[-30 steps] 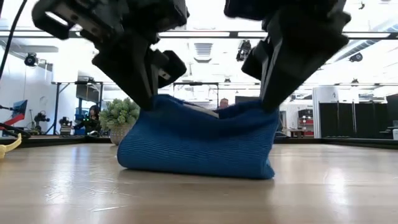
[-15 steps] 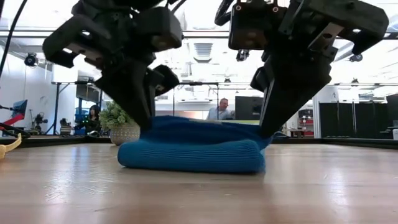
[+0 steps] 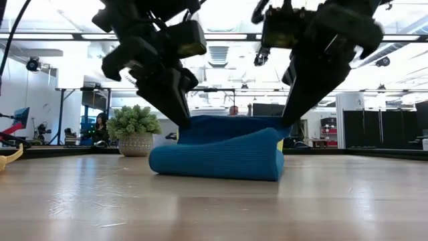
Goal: Fold microfiber towels
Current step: Fold the blue towel
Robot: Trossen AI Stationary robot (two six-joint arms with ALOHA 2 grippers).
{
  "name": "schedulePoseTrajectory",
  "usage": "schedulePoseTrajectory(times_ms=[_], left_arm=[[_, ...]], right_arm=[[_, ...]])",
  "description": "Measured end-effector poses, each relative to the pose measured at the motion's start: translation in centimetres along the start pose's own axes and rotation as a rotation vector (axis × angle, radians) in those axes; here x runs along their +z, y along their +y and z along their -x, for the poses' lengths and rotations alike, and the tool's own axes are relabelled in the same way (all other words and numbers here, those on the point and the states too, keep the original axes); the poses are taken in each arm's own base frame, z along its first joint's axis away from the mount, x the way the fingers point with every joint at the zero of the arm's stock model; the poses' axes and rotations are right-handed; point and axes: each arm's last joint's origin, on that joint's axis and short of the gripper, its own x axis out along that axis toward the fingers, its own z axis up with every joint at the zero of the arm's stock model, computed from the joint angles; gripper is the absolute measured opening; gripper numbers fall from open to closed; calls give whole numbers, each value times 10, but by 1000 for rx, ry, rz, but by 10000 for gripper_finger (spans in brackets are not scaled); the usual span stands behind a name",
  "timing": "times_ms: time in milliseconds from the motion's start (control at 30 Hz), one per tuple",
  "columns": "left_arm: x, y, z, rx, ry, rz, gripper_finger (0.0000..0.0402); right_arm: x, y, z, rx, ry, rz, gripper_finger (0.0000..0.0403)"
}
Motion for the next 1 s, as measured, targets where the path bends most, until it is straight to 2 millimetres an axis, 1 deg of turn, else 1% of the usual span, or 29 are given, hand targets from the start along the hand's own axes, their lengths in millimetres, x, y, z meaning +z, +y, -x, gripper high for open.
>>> schedulePoseTrajectory(times_ms=[167,300,567,833,1000], left_arm=[[3,10,-1,45,-44,8,0],[2,18,-2,61,-61,18,0],[-2,33,-3,106,-50,54,0],[-4,40,-4,126,-70,72,0],[-3,43,-6,135,-86,79,0]], right_arm=[[-6,-20,8,-18,-5,-40,9],[-7,-30,7,-27,-1,-48,9],[-3,-39,-2,-23,-1,-14,9],[-4,-54,-8,-49,14,-38,9],[-3,-58,-9,-57,16,-10,9]])
